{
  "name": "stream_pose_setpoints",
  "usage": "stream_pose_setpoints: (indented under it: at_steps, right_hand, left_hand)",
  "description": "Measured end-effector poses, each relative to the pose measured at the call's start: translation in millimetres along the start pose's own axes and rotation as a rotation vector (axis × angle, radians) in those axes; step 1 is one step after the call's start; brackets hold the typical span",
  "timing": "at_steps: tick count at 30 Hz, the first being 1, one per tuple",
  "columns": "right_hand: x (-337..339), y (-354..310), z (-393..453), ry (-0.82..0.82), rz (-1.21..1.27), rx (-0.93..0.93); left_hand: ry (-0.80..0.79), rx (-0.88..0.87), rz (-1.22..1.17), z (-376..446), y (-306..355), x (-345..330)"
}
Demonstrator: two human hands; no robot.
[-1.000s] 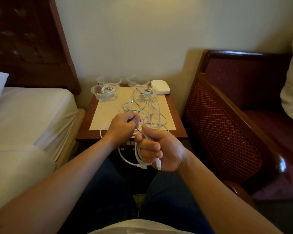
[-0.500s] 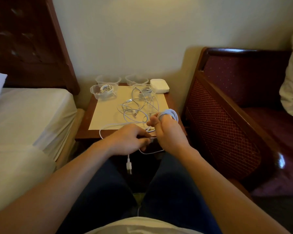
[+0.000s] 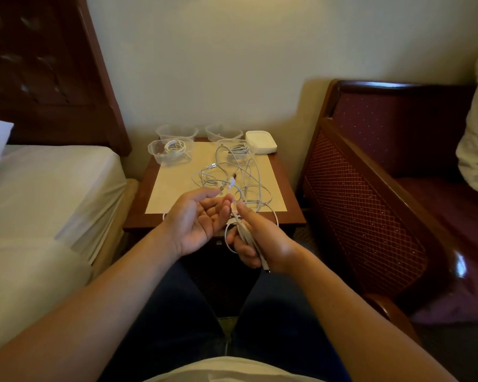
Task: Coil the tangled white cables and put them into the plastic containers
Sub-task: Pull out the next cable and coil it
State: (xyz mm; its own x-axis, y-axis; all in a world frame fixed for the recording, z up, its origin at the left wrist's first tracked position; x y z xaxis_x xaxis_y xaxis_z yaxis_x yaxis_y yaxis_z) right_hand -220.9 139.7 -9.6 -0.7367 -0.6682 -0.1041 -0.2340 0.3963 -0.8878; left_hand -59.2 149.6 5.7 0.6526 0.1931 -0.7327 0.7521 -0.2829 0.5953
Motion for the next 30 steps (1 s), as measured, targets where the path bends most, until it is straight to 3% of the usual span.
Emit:
stream_pose_setpoints:
  at_steps: [4, 7, 11, 14, 19, 22, 24, 28, 30]
  right_hand:
    - [7, 6, 3, -0.038, 0.046, -0.003]
    - [13, 9, 2, -0.150, 0.194, -0.024]
    - [21, 6, 1, -0.347, 0.332, -0.026]
    - [23, 1, 2, -0.468, 0.433, 0.013]
    - [23, -2, 6, -0.531, 0.513, 0.021]
    - [17, -5, 5, -0.391, 0.480, 0.022]
    - [11, -8, 6, -0.202, 0.447, 0.004]
    - [-4, -13, 10, 0.169, 0.350, 0.076]
    - [-8, -14, 11, 0.350, 0.241, 0.154]
  left_hand:
    - [0.099, -0.079, 0.096, 4, -5, -2]
    - [0.124, -0.203, 0.392, 4, -3, 5]
    - [-0.153, -0.396, 0.877, -8, -8, 7]
    - [-0.275, -0.399, 0.919, -10, -18, 4]
    - [-0.247, -0.426, 0.865, -3, -26, 8]
    - [-0.181, -0.524, 0.923, 2, -30, 10]
    - [-0.103, -0.611, 1.002, 5, -33, 10]
    - [-0.052, -0.620, 1.004, 7, -38, 15]
    - [0.003, -0.719, 1.167, 9, -34, 21]
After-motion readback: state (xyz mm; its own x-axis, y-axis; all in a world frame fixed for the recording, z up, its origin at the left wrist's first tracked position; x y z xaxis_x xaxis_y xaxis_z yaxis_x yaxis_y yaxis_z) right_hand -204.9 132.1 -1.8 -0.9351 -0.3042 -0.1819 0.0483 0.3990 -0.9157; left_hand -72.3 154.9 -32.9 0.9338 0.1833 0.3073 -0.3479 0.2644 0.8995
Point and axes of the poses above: each hand's wrist, its own z-axis towards the middle knuckle, its own x-axis out of the back of the hand, y = z × x, the point moved 1 cm from there along z, towards the middle knuckle, and after that the axes turned 7 degrees about -x, right-handed, at the moved point
